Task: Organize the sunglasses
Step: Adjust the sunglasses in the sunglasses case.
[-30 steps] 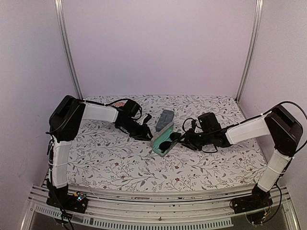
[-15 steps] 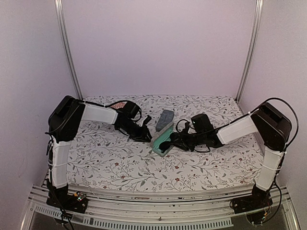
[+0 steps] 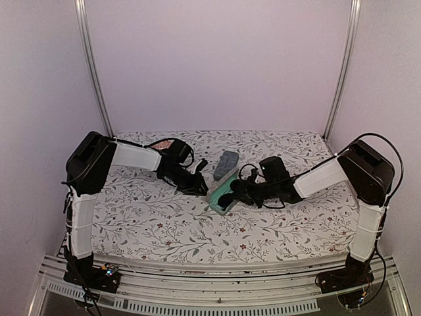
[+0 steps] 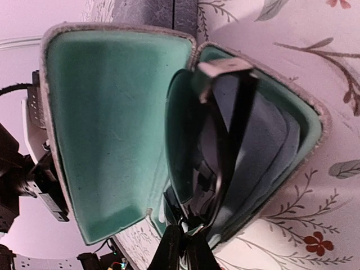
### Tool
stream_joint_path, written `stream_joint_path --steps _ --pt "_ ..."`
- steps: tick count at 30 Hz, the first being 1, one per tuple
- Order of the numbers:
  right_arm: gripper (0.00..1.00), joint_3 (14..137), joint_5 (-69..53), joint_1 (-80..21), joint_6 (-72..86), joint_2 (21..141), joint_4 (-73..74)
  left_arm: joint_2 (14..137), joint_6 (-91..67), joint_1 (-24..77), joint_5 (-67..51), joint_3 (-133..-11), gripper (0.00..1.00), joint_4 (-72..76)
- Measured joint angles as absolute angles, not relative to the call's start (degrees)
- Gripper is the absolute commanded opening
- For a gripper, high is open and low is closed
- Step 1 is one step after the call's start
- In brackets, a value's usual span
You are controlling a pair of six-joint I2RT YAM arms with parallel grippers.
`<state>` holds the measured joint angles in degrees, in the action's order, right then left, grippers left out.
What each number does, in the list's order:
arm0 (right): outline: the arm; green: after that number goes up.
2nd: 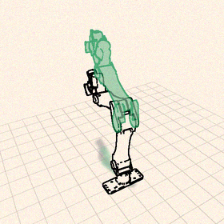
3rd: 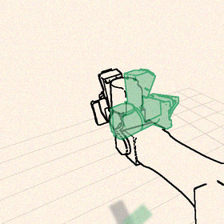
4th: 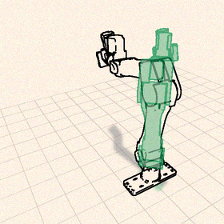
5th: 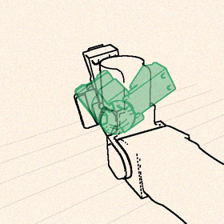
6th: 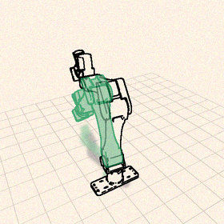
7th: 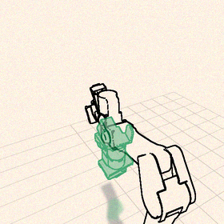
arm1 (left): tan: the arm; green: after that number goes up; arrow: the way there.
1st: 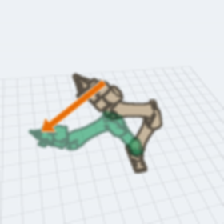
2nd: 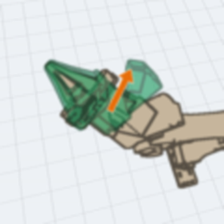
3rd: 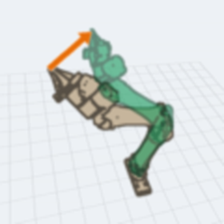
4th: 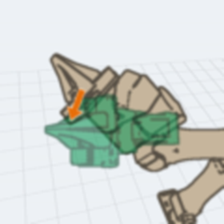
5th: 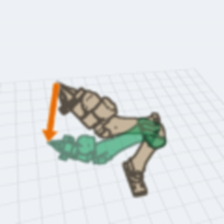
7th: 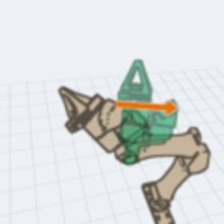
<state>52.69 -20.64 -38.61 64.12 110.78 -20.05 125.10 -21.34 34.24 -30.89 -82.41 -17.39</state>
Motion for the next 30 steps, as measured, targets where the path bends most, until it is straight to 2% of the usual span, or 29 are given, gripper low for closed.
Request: stream_joint_path --steps 21,30 --pt "0.03 52.8 -26.7 -38.6 70.8 112.0 -25.7 124.5 -21.4 34.3 -30.9 -81.6 0.21 -17.4" --pt "0.31 52.7 -26.3 -38.8 70.6 112.4 -24.4 124.4 -21.5 34.4 -30.9 -81.6 0.27 -17.6"
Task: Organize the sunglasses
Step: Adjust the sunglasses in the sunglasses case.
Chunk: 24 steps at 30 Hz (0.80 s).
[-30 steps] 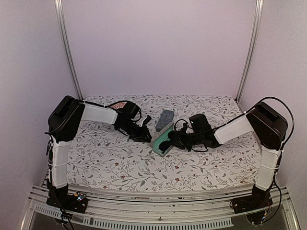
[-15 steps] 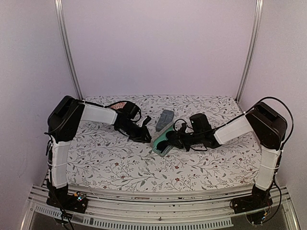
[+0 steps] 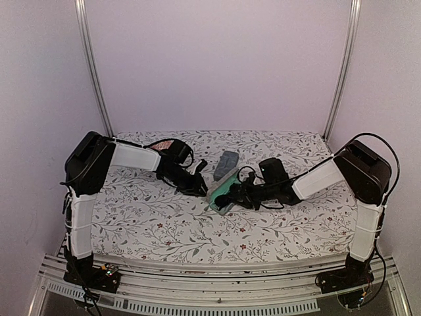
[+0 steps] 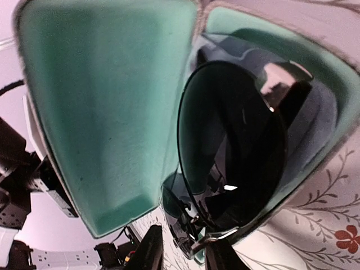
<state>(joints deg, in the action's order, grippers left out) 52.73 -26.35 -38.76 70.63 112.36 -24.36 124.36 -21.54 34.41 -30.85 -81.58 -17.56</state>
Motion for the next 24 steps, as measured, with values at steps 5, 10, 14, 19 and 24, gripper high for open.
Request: stream_joint_path --steps 5,10,14,19,24 --pt "0.39 51.7 -24.6 -39.0 68.7 111.0 -22.9 124.1 -21.3 34.5 -30.4 -81.8 0.31 -18.3" --pt "0.38 49.6 -22.7 -39.0 67.0 107.4 -20.3 124.1 -21.1 34.6 -28.9 -82.8 0.33 -19.6" --pt "0.28 49.1 -21.3 -39.0 66.1 107.0 -18.7 124.1 -21.1 34.6 -27.7 -83.4 0.33 -20.6" --pt "0.20 49.1 -19.4 -39.0 64.9 107.0 -16.2 124.1 -21.1 34.6 -27.6 -83.5 0.33 -20.9" --pt "0.12 49.4 -18.3 -39.0 63.8 107.0 -14.2 124.1 -21.1 34.6 -27.5 -83.5 0.33 -20.9"
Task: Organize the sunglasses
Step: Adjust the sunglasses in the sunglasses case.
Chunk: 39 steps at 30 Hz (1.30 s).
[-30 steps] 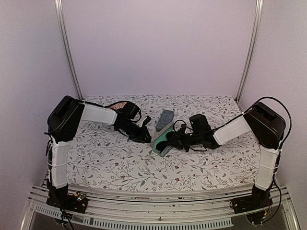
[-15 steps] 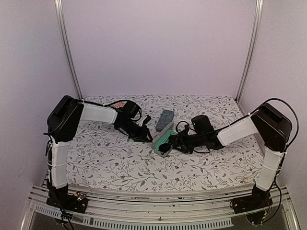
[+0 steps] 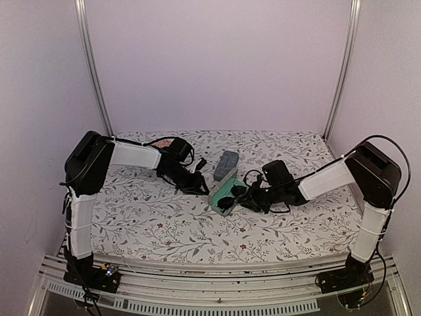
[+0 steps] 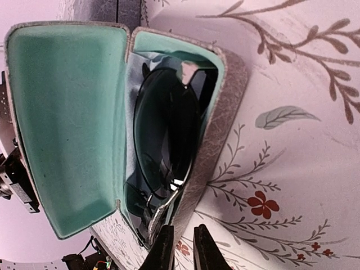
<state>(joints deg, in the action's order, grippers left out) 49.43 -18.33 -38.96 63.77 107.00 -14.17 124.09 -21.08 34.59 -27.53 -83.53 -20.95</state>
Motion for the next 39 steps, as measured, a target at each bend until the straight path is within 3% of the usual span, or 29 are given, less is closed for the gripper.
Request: stream_joint_path --steps 6,12,23,32,39 --pt "0.08 50.6 -18.3 -39.0 62.9 107.0 -13.8 124.1 -21.0 34.6 -27.4 -83.5 0.31 -21.2" --pt "0.17 50.6 -18.3 -39.0 62.1 107.0 -13.9 124.1 -21.1 34.6 -27.4 -83.5 0.31 -21.3" --pt "0.17 50.3 -17.6 -40.1 62.0 105.4 -14.5 124.1 -21.1 34.6 -27.3 -83.5 0.30 -21.4" --pt "0.04 51.5 -17.5 -40.4 62.2 106.7 -14.6 124.1 -21.1 34.5 -27.4 -83.6 0.30 -21.7" --pt "0.03 53.0 -17.5 -40.4 62.3 108.6 -14.3 124.1 -21.1 34.5 -27.5 -83.6 0.29 -21.7"
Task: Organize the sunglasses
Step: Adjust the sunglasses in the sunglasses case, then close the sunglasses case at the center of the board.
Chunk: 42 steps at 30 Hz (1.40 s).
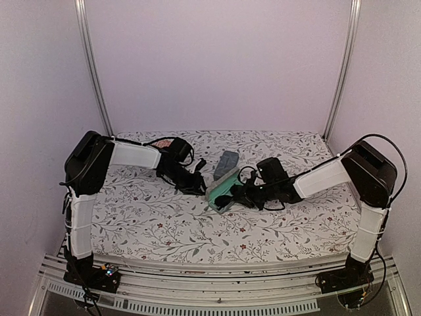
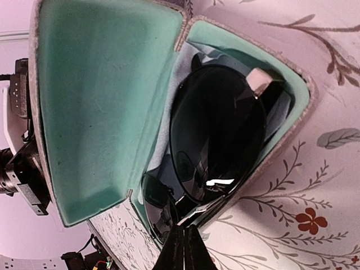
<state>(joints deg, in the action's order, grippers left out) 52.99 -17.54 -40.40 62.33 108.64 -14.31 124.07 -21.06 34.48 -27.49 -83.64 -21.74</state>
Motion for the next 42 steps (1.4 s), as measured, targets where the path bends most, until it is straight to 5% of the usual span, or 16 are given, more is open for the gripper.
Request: stream_joint_path --steps 13,26,33,42 --pt "0.04 54.8 -17.7 -40.3 62.8 110.5 -14.1 124.1 -21.0 34.4 -29.3 -83.6 0.27 -21.7" --pt "0.28 52.4 -16.5 -39.3 60.6 105.7 -13.8 123.6 -21.1 34.4 -29.5 -83.6 0.31 -21.7" --pt "0.27 45.8 -14.0 -37.8 60.8 97.5 -15.1 122.6 -21.6 34.4 -26.9 -85.1 0.41 -21.3" --pt "0.23 45.2 -12.8 -36.7 61.4 101.2 -14.7 122.2 -25.0 34.0 -28.2 -85.3 0.48 -17.0"
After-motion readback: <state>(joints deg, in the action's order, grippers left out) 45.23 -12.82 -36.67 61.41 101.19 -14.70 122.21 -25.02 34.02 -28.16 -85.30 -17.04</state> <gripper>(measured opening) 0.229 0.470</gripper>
